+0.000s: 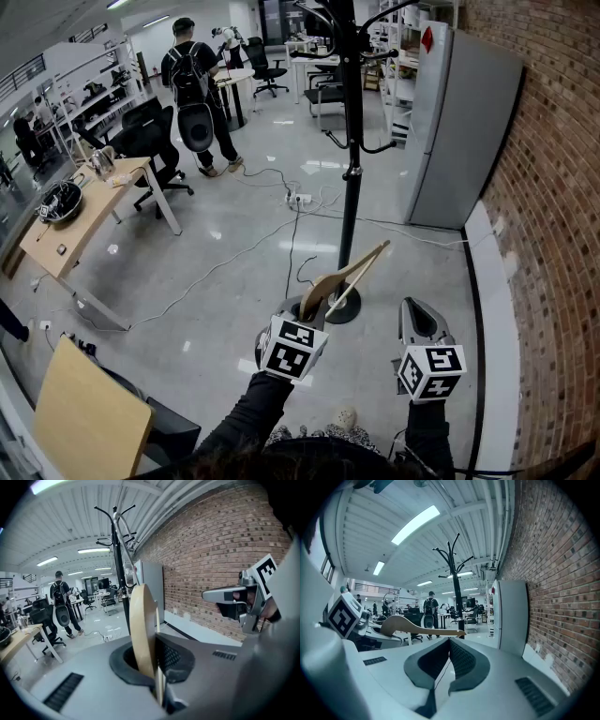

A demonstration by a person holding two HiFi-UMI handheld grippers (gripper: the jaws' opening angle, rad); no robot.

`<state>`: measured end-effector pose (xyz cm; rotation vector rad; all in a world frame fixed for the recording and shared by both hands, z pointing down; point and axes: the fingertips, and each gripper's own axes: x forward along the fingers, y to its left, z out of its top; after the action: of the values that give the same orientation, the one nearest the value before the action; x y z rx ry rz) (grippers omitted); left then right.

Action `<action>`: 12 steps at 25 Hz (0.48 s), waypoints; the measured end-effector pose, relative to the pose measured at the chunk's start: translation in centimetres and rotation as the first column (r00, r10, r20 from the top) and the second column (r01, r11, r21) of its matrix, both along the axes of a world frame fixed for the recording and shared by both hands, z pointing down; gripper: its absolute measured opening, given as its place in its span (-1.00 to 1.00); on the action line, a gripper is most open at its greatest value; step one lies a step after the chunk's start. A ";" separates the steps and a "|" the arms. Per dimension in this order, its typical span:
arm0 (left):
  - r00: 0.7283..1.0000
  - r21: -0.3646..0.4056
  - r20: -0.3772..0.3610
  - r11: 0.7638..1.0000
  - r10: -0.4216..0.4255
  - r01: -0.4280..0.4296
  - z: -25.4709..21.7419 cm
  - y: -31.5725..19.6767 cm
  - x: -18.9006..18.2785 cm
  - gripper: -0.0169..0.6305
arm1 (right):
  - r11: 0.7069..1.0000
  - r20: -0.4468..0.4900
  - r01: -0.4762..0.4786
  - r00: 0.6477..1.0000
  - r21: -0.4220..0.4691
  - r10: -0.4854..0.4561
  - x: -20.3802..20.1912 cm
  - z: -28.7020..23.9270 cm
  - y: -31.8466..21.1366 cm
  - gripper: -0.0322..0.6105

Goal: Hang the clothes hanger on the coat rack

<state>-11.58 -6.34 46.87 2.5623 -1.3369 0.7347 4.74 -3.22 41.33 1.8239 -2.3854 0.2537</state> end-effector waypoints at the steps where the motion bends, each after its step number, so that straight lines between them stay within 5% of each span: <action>1: 1.000 -0.003 -0.002 1.000 0.001 -0.001 -0.1 -0.4 0.6 -0.93 | 1.000 -0.001 -0.002 1.000 -0.002 0.002 0.7 0.0 -0.4 -0.87; 12: 1.000 -0.009 -0.012 1.000 -0.007 0.007 -0.5 -5.2 6.4 -0.93 | 1.000 0.004 0.028 1.000 0.007 -0.028 6.6 -0.7 -5.2 -0.87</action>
<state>-5.22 -11.54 46.34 2.5499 -1.3347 0.7214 11.33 -8.43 40.67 1.7928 -2.4157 0.2467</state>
